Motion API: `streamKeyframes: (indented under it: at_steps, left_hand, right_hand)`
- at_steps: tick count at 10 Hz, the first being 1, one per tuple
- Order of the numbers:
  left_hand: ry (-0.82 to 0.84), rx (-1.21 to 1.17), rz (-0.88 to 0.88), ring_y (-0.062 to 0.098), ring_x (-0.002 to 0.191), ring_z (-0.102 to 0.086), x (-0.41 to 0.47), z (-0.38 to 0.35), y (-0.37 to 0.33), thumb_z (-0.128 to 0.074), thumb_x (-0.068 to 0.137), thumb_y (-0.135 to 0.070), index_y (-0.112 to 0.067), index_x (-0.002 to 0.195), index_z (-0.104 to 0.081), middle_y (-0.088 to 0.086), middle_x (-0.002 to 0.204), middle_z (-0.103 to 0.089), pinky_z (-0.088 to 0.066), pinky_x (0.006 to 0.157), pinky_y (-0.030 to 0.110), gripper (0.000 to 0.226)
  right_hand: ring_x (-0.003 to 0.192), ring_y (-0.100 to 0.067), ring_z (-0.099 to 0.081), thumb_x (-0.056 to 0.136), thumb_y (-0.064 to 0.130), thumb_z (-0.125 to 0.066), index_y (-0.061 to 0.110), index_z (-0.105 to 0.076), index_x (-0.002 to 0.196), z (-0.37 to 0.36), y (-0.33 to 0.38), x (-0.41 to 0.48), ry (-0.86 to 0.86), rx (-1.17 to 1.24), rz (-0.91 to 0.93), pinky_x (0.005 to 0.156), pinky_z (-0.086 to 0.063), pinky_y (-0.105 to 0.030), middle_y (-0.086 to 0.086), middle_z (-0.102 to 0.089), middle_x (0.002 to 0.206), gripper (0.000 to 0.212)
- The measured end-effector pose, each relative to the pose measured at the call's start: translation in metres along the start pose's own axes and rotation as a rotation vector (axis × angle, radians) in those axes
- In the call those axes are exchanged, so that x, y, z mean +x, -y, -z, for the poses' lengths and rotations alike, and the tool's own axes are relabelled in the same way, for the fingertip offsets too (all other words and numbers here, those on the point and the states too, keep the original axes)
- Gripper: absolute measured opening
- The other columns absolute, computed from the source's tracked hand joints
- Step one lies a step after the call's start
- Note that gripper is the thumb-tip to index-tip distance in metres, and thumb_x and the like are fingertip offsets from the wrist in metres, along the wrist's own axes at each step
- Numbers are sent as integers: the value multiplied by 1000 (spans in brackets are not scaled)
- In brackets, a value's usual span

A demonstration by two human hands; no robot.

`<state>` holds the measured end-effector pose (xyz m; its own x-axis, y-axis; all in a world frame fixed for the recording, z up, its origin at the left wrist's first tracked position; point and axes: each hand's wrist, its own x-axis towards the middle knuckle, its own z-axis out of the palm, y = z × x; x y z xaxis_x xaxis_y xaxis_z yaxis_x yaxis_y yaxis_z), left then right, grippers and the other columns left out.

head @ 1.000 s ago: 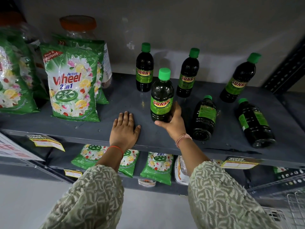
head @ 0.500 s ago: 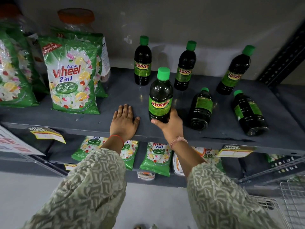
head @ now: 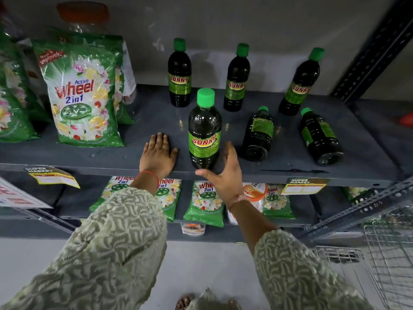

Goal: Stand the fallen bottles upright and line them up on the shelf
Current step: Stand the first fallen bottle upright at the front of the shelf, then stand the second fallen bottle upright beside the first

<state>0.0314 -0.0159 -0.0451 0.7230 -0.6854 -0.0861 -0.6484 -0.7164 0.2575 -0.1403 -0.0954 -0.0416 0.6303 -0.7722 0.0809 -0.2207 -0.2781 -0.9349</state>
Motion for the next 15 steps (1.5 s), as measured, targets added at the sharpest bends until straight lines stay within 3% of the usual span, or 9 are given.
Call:
streamKeyframes:
  at_steps: [1,2,3,4,6,8,12,14,15]
  left_hand:
    - [8,-4,-4,27,147,-3,0,0,-6,-23,98,-35,-9,147,-10,8,160,-7,-6,121,39,57]
    - [-9,-19,-9,27,147,-5,1,-2,-13,-24,98,-31,-9,147,-12,8,160,-9,-7,121,39,55]
    - [-18,-35,-5,28,147,-7,1,-3,-16,-26,98,-28,-8,147,-14,8,159,-11,-8,120,39,54]
    - [-33,-40,13,27,147,-6,0,-5,-16,-25,98,-28,-9,147,-14,7,159,-11,-7,121,39,54]
    - [-67,-30,18,26,147,-8,-1,-6,-16,-27,97,-28,-10,147,-15,6,159,-13,-10,120,38,54]
    - [-84,-24,16,25,147,-10,0,-6,-17,-28,97,-27,-10,147,-17,6,159,-15,-11,120,38,53]
    - [-75,-30,29,24,147,-8,-3,-5,-18,-26,98,-28,-13,147,-15,4,159,-13,-9,120,36,53]
    - [-71,-28,33,23,147,-8,-3,-4,-19,-25,98,-28,-13,147,-15,4,159,-13,-8,120,36,53]
    - [-69,-24,32,23,147,-8,-3,-4,-19,-25,98,-28,-13,147,-14,4,159,-12,-9,120,37,53]
  right_hand:
    - [132,-32,-31,76,53,-62,7,-31,138,20,12,-3,-299,-98,149,109,-30,-37,-21,-28,144,84]
    - [124,-40,-34,74,56,-64,-2,-39,128,61,26,48,-613,-292,2,104,-25,-33,-26,-35,136,84]
    - [123,-35,-46,49,73,-69,1,-39,132,90,16,108,-260,-349,-575,106,-37,-40,-18,-46,137,114]
    - [111,-28,-58,53,58,-75,7,-50,126,88,10,124,-83,-193,-616,94,-48,-33,-9,-58,127,92]
    - [100,-30,-59,65,45,-77,-2,-47,108,64,2,105,-479,-30,-208,77,-45,-31,-16,-61,108,70]
    - [109,-34,-53,61,38,-83,-7,-40,120,55,-14,92,-405,-184,84,89,-48,-38,-23,-52,115,85]
    - [114,-32,-51,52,27,-79,7,-40,128,61,-18,90,-337,-135,24,97,-46,-42,-17,-54,121,88]
    - [129,-33,-34,55,41,-84,5,-22,141,56,-17,88,-298,-200,74,111,-30,-43,-20,-37,139,112]
    - [115,-29,-47,54,34,-86,7,-34,133,58,-16,94,-302,-155,54,101,-42,-37,-15,-48,124,99]
